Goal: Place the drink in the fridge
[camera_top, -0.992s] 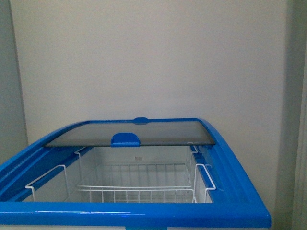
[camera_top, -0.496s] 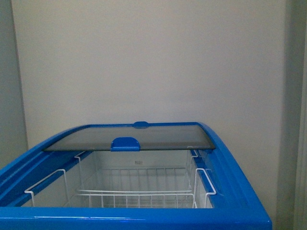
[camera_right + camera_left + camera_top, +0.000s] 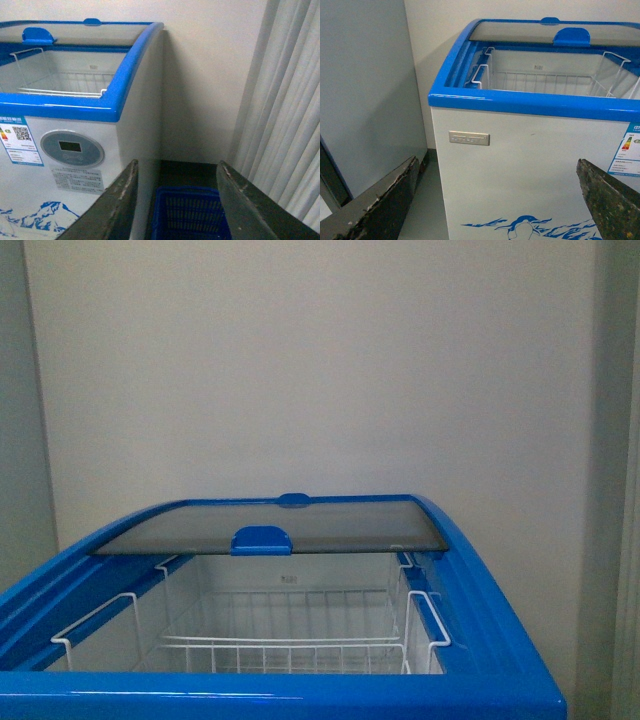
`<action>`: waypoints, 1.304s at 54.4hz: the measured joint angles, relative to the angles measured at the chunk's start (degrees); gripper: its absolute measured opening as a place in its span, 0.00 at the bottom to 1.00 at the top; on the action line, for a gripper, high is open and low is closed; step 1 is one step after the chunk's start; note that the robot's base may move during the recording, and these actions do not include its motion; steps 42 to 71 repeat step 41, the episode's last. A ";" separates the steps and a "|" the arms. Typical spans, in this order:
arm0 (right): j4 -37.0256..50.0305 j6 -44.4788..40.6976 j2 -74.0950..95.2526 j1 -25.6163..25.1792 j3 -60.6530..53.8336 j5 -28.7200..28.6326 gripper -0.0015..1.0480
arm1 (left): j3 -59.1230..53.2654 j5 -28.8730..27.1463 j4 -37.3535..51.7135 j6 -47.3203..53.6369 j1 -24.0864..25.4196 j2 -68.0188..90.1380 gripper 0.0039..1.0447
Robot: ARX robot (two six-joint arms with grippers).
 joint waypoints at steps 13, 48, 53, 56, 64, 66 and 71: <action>0.00 0.00 0.00 0.00 0.00 0.00 0.83 | 0.00 0.00 0.00 0.00 0.00 0.00 0.92; 0.00 0.04 -0.02 0.00 0.00 0.00 0.93 | 0.00 0.00 0.00 0.00 0.00 0.00 0.92; 0.00 0.04 -0.02 0.00 0.00 0.00 0.93 | 0.00 0.00 0.00 0.00 0.00 0.00 0.92; 0.00 0.04 -0.02 0.00 0.00 0.00 0.93 | 0.00 0.00 0.00 0.00 0.00 0.00 0.92; 0.00 0.04 -0.02 0.00 0.00 0.00 0.93 | 0.00 0.00 0.00 0.00 0.00 0.00 0.92; 0.00 0.04 -0.02 0.00 0.00 0.00 0.93 | 0.00 0.00 0.00 0.00 0.00 0.00 0.92; 0.00 0.04 -0.02 0.00 0.00 0.00 0.93 | 0.00 0.00 0.00 0.00 0.00 0.00 0.92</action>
